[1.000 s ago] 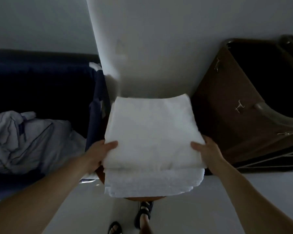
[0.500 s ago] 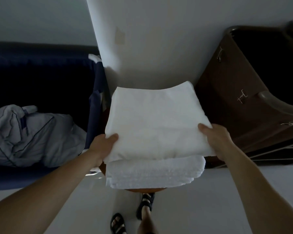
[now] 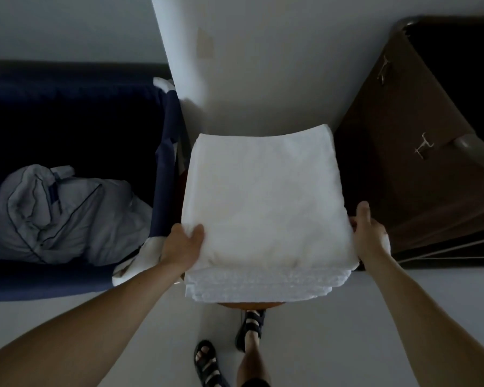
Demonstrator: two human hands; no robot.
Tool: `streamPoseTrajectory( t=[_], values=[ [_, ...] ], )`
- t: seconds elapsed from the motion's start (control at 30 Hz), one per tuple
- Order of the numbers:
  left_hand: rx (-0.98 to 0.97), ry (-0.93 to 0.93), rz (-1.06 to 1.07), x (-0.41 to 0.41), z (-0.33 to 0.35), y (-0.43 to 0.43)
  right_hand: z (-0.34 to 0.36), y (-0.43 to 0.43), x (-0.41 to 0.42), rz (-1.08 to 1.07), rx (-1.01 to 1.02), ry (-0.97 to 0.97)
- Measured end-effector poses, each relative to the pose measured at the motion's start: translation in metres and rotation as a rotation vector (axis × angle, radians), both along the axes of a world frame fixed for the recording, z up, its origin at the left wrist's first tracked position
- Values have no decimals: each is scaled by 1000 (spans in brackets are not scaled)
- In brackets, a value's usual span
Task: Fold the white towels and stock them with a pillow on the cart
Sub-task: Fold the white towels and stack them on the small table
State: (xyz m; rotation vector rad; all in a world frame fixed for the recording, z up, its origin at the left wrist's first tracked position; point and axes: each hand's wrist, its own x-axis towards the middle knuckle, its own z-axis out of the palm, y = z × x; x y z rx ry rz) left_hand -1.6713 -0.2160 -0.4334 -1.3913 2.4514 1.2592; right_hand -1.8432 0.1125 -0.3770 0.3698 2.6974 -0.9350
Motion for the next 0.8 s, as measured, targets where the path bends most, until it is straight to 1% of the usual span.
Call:
streamPoseTrajectory(
  t=[0.07, 0.13, 0.2, 0.27, 0.37, 0.5, 0.57, 0.6, 0.63, 0.67, 0.7, 0.73, 0.77, 0.8],
  values=[
    [26, -4, 4, 1, -1, -3, 3, -11, -1, 156, 123, -85],
    [34, -8, -3, 2, -1, -3, 0, -19, 3, 241, 234, -60],
    [38, -3, -22, 1, 0, -2, -3, -18, 5, 217, 233, -32],
    [35, 45, -33, 1, 2, -3, -3, -14, 1, 205, 215, 6],
    [11, 111, -36, 5, 2, -2, -6, -8, -5, 211, 271, 79],
    [26, -14, -58, 7, -3, 11, -30, -9, 12, 194, 341, -1],
    [51, -31, -16, 1, 2, 13, -29, -13, 13, 182, 333, 34],
    [42, -33, -7, 0, 6, 13, -24, -14, 12, 185, 348, 82],
    [-17, -15, -20, 0, 8, 13, -20, -16, 13, 205, 376, 161],
    [-140, 25, -69, 0, 10, 14, -18, -19, 14, 244, 411, 272],
    [-307, 82, -168, -1, 13, 17, -15, -24, 18, 317, 445, 384],
    [-477, 130, -315, -3, 17, 21, -13, -31, 22, 417, 482, 452],
    [-608, 163, -484, -8, 20, 27, -13, -39, 27, 529, 519, 449],
    [-669, 162, -646, -15, 21, 32, -16, -47, 31, 629, 535, 391]
  ],
)
